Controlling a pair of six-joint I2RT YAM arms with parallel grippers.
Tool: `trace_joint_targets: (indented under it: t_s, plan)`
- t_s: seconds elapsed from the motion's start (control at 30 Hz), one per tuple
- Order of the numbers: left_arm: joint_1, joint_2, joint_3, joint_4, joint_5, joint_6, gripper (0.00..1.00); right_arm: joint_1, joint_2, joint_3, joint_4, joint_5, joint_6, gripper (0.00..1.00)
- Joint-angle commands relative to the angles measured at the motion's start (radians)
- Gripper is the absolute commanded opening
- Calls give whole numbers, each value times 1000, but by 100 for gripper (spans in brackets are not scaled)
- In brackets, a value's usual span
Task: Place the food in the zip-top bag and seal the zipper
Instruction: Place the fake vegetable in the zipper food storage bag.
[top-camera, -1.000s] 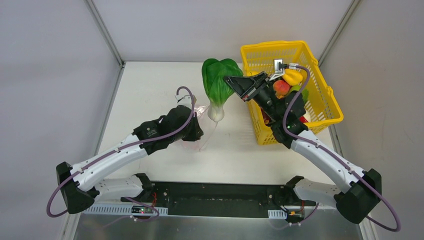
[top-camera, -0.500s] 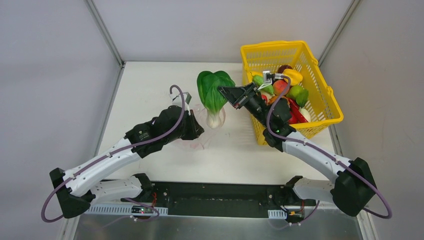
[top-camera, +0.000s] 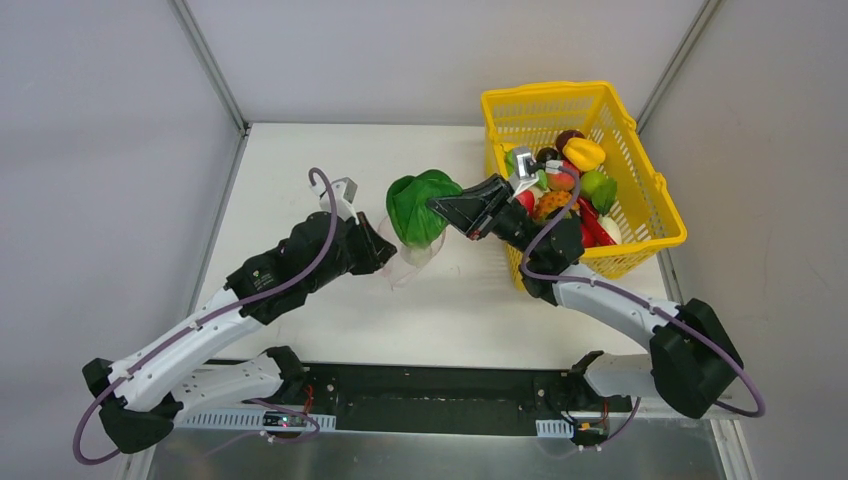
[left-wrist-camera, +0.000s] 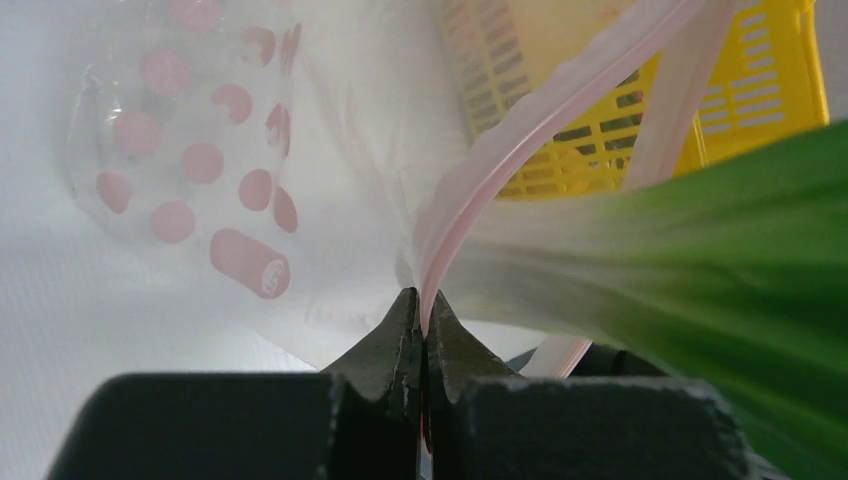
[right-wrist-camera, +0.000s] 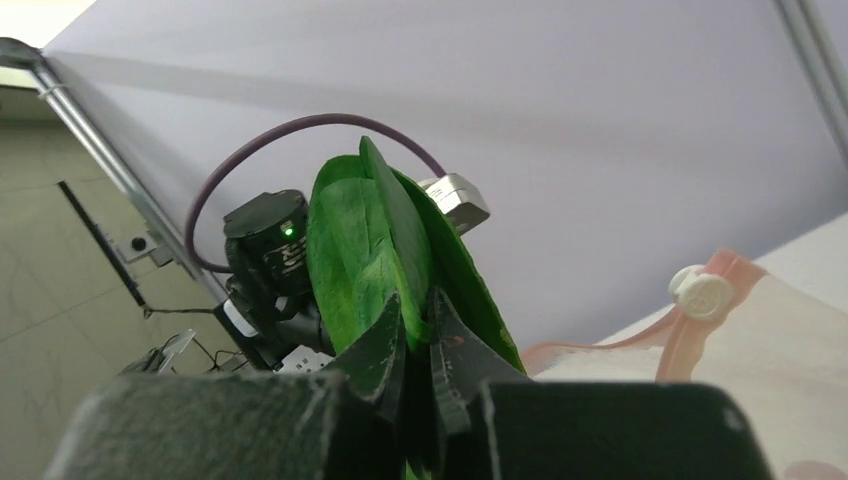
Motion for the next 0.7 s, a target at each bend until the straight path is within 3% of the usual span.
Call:
trace_joint_targets:
  t_s: [0.0,0.27,0.43,0.53,0.67]
  plan:
    - [39,-25,29,63,61,-20,0,5,67,63,323,-110,86,6]
    - [84,-87,-6,71,94,-40,0,4,146,121,339,-251,54,14]
    - [112,-129,-18,70,106,-43,0,-5,130,124,180,-335,1,36]
    - [118,-147,-20,56,94,-40,0,-33,107,131,86,-364,-15,58]
    - [125,-164,-25,44,70,-35,0,-67,58,167,-107,-395,-85,66]
